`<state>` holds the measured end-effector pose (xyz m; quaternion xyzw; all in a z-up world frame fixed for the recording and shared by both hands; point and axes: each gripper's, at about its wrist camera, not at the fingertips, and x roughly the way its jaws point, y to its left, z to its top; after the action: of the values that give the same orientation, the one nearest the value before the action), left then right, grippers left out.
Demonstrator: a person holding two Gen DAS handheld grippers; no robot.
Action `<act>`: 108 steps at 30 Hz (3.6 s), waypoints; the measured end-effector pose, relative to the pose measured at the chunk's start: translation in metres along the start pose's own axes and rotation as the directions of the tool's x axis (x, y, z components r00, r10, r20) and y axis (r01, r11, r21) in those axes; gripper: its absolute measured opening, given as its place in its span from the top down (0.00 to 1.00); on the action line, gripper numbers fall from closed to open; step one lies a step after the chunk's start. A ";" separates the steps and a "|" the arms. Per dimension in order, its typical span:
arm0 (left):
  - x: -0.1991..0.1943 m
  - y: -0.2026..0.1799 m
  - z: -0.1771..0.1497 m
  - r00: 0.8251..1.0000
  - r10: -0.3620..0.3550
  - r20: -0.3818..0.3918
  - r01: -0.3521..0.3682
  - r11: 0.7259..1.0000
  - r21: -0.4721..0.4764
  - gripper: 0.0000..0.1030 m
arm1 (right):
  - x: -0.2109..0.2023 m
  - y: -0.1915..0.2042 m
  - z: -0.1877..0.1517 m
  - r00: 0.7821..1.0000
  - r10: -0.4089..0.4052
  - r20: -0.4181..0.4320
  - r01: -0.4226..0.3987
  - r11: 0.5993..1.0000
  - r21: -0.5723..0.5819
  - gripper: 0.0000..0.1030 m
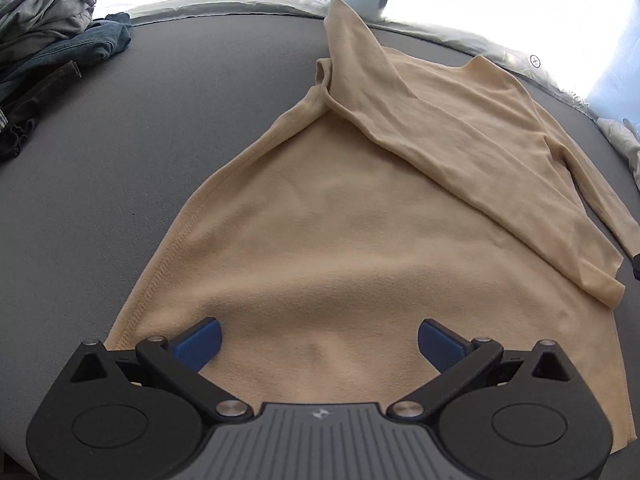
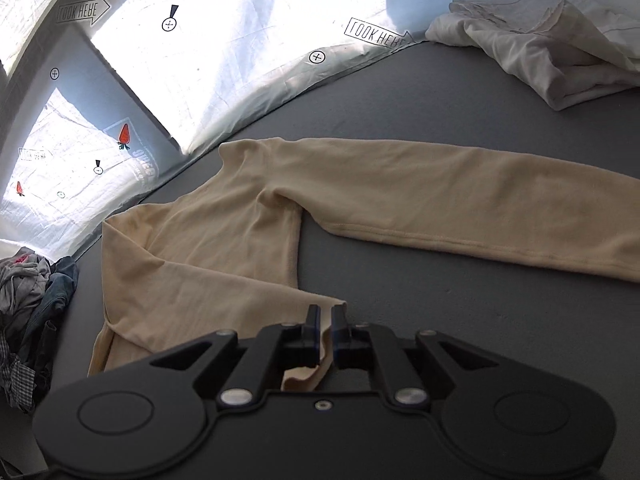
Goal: Fold clothes
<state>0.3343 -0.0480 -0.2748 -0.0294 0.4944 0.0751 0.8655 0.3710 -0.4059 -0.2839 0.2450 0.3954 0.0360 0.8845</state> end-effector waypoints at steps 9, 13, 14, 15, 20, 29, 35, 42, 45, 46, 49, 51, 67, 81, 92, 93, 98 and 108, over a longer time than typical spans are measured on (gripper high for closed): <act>0.003 -0.001 0.006 0.999 0.032 -0.037 -0.034 0.998 -0.055 0.00 | 0.026 -0.011 0.008 0.994 0.075 -0.077 -0.080 0.995 -0.063 0.67; 0.006 -0.005 0.011 0.997 0.047 -0.056 -0.051 0.995 -0.082 0.00 | 0.041 -0.003 0.019 0.983 0.113 -0.142 -0.134 0.980 -0.148 0.73; 0.006 -0.005 0.012 0.997 0.051 -0.062 -0.056 0.994 -0.091 0.00 | 0.046 -0.001 0.022 0.977 0.128 -0.173 -0.156 0.974 -0.162 0.86; 0.007 -0.005 0.014 0.996 0.054 -0.067 -0.061 0.993 -0.100 0.00 | 0.051 0.001 0.024 0.970 0.136 -0.202 -0.172 0.969 -0.177 0.91; 0.006 -0.009 0.014 0.994 0.088 -0.071 -0.097 0.985 -0.144 0.00 | 0.051 0.012 0.041 0.964 0.176 -0.200 -0.231 0.925 -0.300 0.97; 0.001 -0.012 0.008 0.991 0.121 -0.058 -0.130 0.973 -0.193 0.00 | 0.023 -0.030 0.081 0.984 0.148 0.100 -0.121 0.965 -0.233 0.97; 0.001 -0.012 0.008 0.991 0.122 -0.050 -0.130 0.972 -0.197 0.00 | 0.033 -0.076 0.083 0.997 0.007 0.081 0.003 0.993 -0.116 0.92; 0.002 -0.012 0.013 0.989 0.128 -0.071 -0.139 0.971 -0.197 0.00 | 0.040 -0.091 0.069 0.998 -0.006 0.060 0.007 1.000 -0.015 0.58; -0.003 -0.021 0.019 0.986 0.154 -0.066 -0.163 0.973 -0.166 0.00 | 0.045 -0.092 0.073 0.998 0.027 0.058 -0.026 1.000 -0.006 0.57; -0.009 -0.027 0.021 0.989 0.148 -0.024 -0.150 0.978 -0.145 0.00 | 0.047 -0.091 0.075 0.998 0.036 0.056 -0.036 0.999 -0.006 0.57; -0.022 -0.050 0.029 0.990 0.122 0.074 -0.119 0.992 -0.045 0.00 | 0.052 -0.087 0.081 0.998 0.042 0.043 -0.040 0.998 -0.044 0.68; -0.011 -0.065 0.032 0.991 0.131 0.033 -0.132 0.991 0.034 0.00 | 0.056 -0.084 0.083 0.998 0.052 0.019 -0.051 0.996 -0.070 0.97; 0.009 -0.057 0.030 0.997 0.039 -0.060 -0.043 0.996 -0.075 0.00 | 0.018 -0.102 0.131 0.966 -0.037 0.254 0.056 0.996 -0.069 0.98; 0.010 -0.056 0.031 0.997 0.033 -0.065 -0.038 0.997 -0.074 0.00 | 0.036 -0.126 0.109 0.974 -0.202 0.105 0.203 0.979 0.002 0.74; -0.017 -0.031 0.023 0.995 -0.080 0.057 0.087 0.986 -0.141 0.00 | -0.036 -0.113 0.071 0.983 -0.101 0.155 0.072 0.981 0.182 0.25; -0.028 -0.025 0.019 0.993 -0.080 0.089 0.093 0.985 -0.148 0.00 | -0.040 -0.108 0.066 0.982 -0.085 0.166 0.053 0.980 0.190 0.23; -0.079 0.017 -0.006 0.979 -0.062 0.194 0.105 0.970 -0.219 0.00 | -0.051 -0.075 0.033 0.977 0.044 0.207 -0.094 0.966 0.240 0.01; -0.109 0.089 -0.052 0.991 0.016 0.133 0.027 0.948 -0.316 0.00 | -0.001 0.006 -0.035 0.943 0.332 0.007 -0.301 0.847 0.437 0.01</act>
<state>0.2216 0.0219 -0.2052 -0.1643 0.4168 0.1531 0.8808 0.3459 -0.3869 -0.3005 0.4954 0.3775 0.1010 0.7758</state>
